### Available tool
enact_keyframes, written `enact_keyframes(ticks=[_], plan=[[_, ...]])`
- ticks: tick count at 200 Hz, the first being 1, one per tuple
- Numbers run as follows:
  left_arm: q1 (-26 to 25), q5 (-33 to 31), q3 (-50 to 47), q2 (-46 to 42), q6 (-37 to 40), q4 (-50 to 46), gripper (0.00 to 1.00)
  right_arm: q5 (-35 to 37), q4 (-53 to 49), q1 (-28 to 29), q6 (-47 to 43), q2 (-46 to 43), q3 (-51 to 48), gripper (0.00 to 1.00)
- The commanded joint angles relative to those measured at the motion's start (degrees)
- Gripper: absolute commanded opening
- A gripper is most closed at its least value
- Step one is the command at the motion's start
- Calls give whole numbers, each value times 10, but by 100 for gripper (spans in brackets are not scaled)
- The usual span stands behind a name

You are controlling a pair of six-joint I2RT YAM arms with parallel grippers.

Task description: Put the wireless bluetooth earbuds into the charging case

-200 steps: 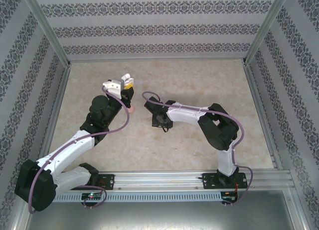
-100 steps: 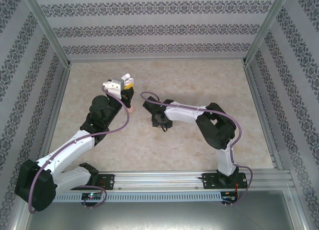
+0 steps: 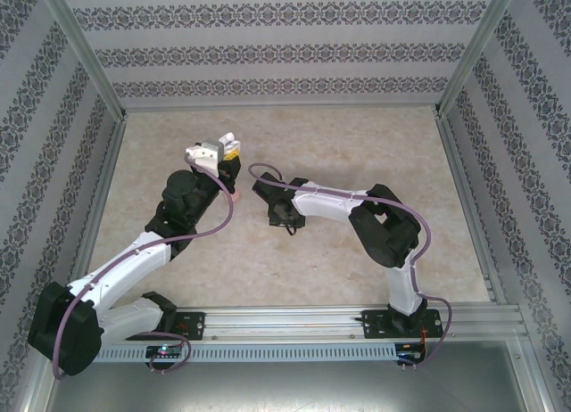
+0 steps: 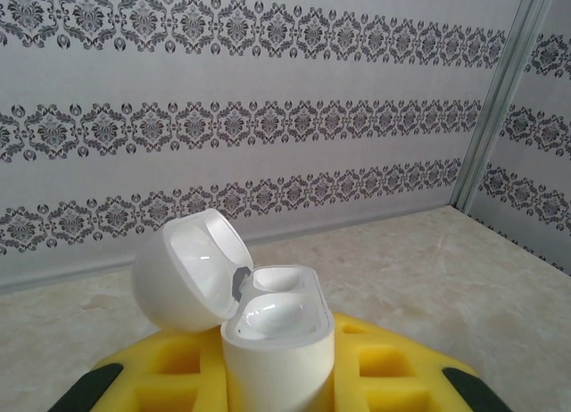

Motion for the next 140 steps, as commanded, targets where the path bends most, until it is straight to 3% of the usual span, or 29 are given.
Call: enact_keyframes(ticks=[1,78,140], plan=[[7,8,8,3,-11,38,0,22,-2,7,30,-3,16,47],[7,10,8,9,-11,41,0,39,-34,9,51,26,27,49],[7,9,7,10,-9,42,0,29,-32,12,49,32,28,44]])
